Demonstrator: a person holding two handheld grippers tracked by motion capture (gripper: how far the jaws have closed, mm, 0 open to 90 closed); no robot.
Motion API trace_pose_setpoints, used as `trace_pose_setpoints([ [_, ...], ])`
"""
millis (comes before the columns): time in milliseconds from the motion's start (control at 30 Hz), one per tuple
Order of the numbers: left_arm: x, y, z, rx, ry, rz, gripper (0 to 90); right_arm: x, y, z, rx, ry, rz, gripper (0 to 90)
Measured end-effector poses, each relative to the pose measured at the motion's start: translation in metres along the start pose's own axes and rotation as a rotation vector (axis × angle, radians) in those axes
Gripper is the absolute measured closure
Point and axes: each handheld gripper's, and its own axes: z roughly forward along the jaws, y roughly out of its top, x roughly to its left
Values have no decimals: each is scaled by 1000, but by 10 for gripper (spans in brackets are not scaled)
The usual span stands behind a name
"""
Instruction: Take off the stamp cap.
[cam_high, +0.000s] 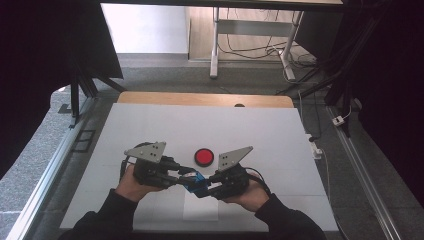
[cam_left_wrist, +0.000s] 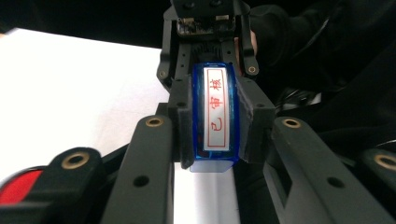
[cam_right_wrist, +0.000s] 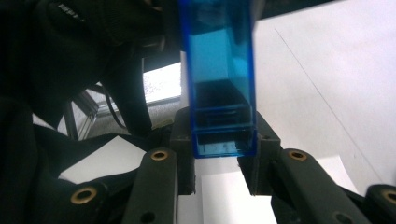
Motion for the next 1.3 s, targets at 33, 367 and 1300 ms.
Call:
trace_pose_setpoints([
  [33,-1,1,-1,1,15,11,704,0,0,0,0,0,0,699],
  [367,-2,3,-7,-18,22,0,704,0,-3,-2,-2,-46,7,696],
  [1300,-13,4,-4,20,163,-54,699,9,-17,-43,-44,-308,-30,692],
])
